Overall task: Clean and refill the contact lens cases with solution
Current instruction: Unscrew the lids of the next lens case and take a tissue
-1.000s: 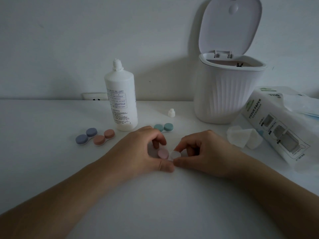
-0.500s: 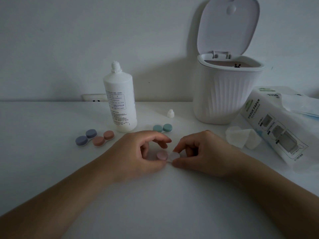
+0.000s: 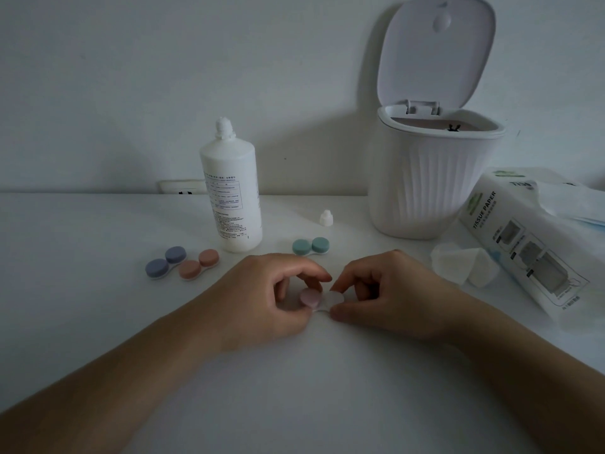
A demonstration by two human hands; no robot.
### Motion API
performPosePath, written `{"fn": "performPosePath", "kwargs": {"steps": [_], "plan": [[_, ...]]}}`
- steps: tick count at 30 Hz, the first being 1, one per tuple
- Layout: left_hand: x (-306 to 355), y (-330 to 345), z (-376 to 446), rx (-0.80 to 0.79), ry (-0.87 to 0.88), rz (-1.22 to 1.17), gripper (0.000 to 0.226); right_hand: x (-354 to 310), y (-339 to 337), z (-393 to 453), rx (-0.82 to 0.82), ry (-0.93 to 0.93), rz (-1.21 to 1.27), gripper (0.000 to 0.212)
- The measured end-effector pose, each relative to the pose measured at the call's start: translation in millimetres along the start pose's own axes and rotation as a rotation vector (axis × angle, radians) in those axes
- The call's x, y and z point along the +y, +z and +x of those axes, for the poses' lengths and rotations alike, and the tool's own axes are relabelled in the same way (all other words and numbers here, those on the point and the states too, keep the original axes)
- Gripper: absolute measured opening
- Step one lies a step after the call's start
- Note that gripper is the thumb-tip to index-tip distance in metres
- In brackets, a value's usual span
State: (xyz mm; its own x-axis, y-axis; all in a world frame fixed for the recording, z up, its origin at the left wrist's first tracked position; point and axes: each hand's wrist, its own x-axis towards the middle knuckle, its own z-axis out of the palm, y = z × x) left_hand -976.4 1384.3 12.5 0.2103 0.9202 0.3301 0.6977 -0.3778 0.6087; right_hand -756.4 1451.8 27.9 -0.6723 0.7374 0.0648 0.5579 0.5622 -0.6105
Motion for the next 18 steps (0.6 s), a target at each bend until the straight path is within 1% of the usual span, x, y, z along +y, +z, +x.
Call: {"fn": "performPosePath", "kwargs": {"steps": [2, 5, 6, 10, 15, 18], "plan": [[-0.4, -0.6, 1.7, -0.013, -0.009, 0.011, 0.029, -0.3, -0.3, 0.1, 0.0, 0.0, 0.0, 0.015], [-1.0, -4.2, 2.8, -0.066, -0.009, 0.028, 0.051, -0.7, -0.5, 0.1, 0.004, -0.004, -0.005, 0.016], [-0.8, -4.9, 2.2, -0.071, -0.002, 0.032, 0.052, -0.7, -0.6, 0.3, 0.005, -0.006, -0.009, 0.015], [-0.5, -1.7, -0.2, -0.007, 0.023, 0.02, 0.036, -0.8, -0.7, 0.0, -0.007, -0.006, -0.006, 0.015], [-1.5, 3.1, 3.2, 0.03, 0.036, 0.001, 0.028, -0.5, -0.4, 0.0, 0.001, -0.009, -0.001, 0.016], [-3.1, -0.7, 5.2, 0.049, 0.034, -0.074, 0.024, -0.8, -0.4, -0.4, 0.0, -0.013, -0.012, 0.016]]}}
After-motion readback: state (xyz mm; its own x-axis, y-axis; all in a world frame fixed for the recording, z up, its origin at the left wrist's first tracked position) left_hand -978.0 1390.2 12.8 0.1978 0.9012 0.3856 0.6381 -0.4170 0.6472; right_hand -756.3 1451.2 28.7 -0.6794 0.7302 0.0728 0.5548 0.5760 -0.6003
